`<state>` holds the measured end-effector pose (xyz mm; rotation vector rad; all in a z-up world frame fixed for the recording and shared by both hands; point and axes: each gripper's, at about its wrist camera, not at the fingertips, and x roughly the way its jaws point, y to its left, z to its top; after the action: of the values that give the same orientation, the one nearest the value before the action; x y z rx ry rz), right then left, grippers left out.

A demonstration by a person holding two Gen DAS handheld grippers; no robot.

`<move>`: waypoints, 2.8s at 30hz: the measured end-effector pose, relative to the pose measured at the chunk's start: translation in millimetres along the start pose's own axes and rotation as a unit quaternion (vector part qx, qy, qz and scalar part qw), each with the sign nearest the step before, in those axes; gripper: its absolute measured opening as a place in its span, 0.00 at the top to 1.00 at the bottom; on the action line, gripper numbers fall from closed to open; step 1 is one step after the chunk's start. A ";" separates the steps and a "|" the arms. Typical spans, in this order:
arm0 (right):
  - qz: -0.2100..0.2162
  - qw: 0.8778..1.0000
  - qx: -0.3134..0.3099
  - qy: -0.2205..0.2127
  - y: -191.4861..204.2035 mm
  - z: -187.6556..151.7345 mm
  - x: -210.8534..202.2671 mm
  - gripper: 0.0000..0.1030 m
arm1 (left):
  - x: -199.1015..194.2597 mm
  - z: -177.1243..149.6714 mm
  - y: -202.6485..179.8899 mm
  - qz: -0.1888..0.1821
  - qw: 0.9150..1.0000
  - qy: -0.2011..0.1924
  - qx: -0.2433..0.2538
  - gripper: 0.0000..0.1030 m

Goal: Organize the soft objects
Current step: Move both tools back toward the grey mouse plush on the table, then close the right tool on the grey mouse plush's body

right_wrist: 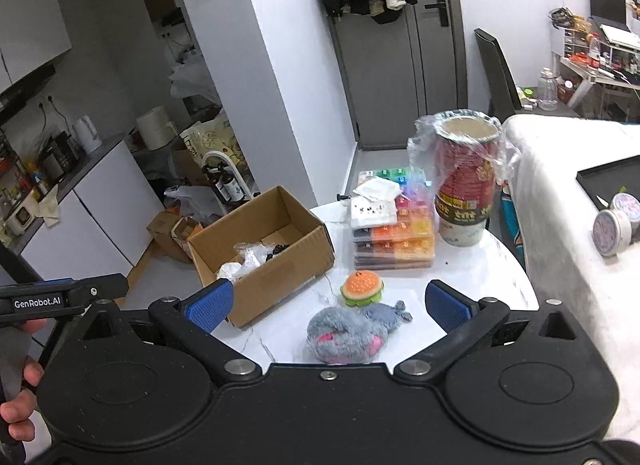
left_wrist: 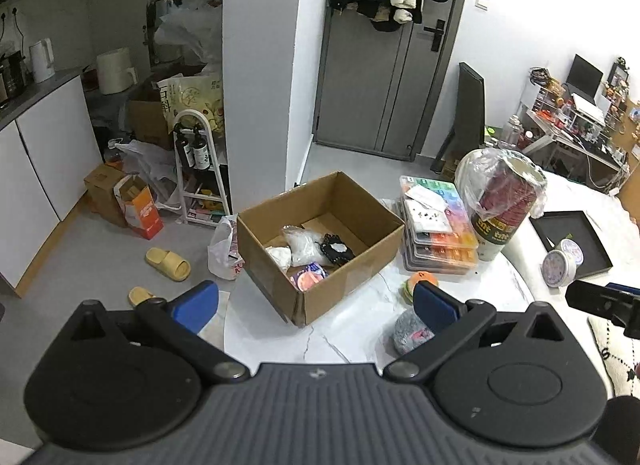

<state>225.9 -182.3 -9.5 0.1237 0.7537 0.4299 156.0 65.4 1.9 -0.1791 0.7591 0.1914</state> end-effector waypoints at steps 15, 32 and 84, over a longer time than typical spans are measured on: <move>0.005 0.999 0.047 -0.002 -21.8 -28.0 -16.7 0.00 | -2.8 -18.2 -11.4 -0.015 1.000 -0.001 0.022 0.00; 0.001 0.997 0.072 0.013 -45.7 -51.0 0.4 0.00 | 26.2 -33.6 -20.6 0.000 0.999 0.042 0.033 0.00; 0.086 0.967 0.233 0.058 -93.7 -83.8 127.6 0.19 | 152.7 -42.7 -54.1 -0.062 0.993 0.103 -0.012 0.35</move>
<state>282.3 -217.1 -175.9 0.6133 0.9540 0.4200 248.7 19.6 -129.9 -0.2709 0.9489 0.0631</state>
